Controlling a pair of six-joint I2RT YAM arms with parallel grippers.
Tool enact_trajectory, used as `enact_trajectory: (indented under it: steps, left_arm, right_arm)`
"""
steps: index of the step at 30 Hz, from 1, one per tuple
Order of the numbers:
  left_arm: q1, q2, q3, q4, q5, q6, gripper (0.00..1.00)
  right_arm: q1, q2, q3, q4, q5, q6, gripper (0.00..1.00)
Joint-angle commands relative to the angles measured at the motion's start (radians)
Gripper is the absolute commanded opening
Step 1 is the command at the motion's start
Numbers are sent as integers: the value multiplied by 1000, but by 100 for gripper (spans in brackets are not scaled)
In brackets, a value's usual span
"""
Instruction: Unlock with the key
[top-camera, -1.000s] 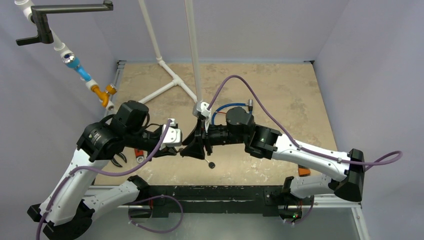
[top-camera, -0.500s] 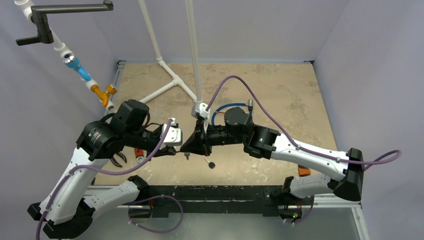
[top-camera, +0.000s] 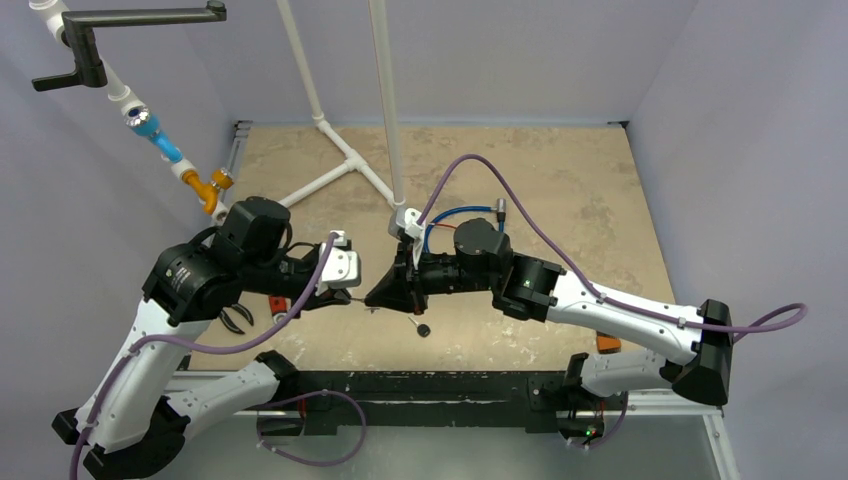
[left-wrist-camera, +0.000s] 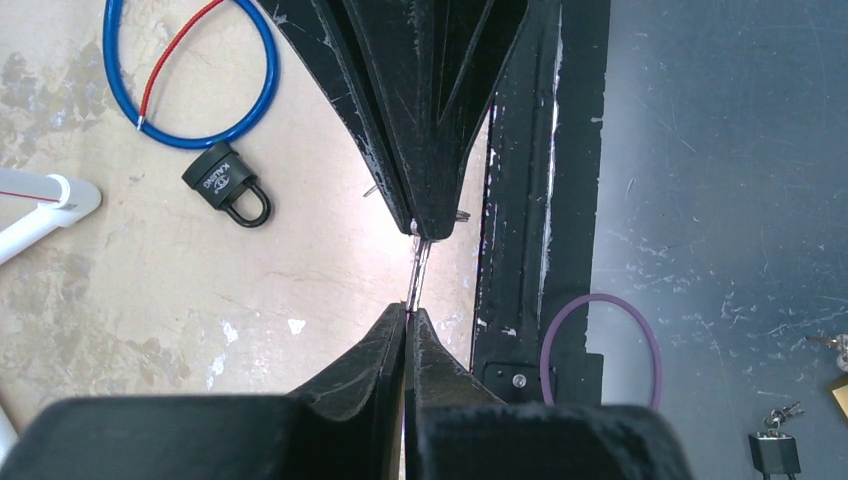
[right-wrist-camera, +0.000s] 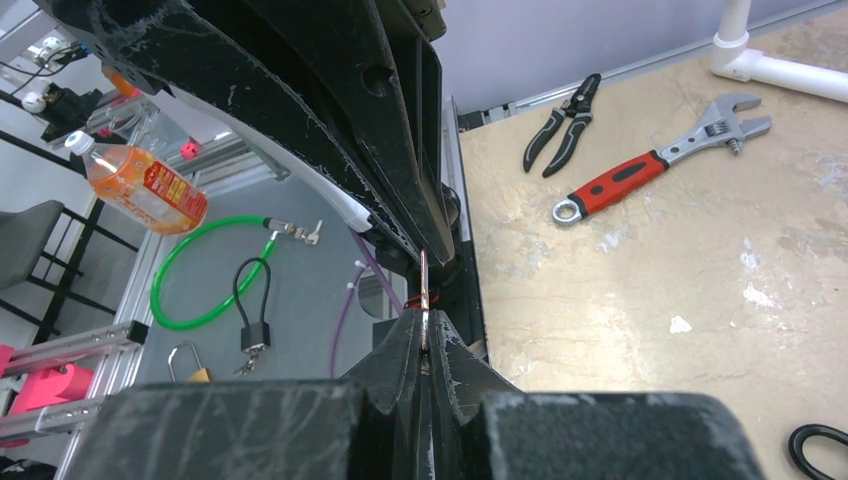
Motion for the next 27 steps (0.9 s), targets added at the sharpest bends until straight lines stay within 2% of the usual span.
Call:
enact_trajectory:
  steps: [1, 11, 12, 13, 14, 17, 18, 22, 27]
  left_arm:
    - [-3, -11, 40, 72, 23, -35, 0]
    - [-4, -11, 46, 97, 25, -60, 1]
    - [-3, -11, 46, 97, 23, -62, 7]
    - [-3, -9, 46, 100, 16, -70, 19]
    - [-3, -10, 45, 105, 5, -80, 34]
    - [-4, -33, 19, 160, -52, -118, 91]
    - [-4, -50, 7, 180, -71, -121, 99]
    - [-2, -52, -5, 208, -130, -130, 100]
    - [7, 40, 0, 226, -167, -153, 100]
  right_arm:
    - [5, -19, -10, 33, 2, 17, 0]
    - [5, 4, 13, 5, -25, 15, 0]
    - [5, 4, 13, -12, -13, 15, 0]
    - [5, -1, 8, -13, 6, 17, 0]
    - [5, -13, -2, -5, 20, 20, 0]
    - [4, -66, -41, 43, 54, 59, 0]
    - [3, -81, -58, 41, 77, 62, 0]
    - [-20, -134, -103, 12, 154, 93, 0]
    - [-83, -241, -174, -59, 309, 157, 0]
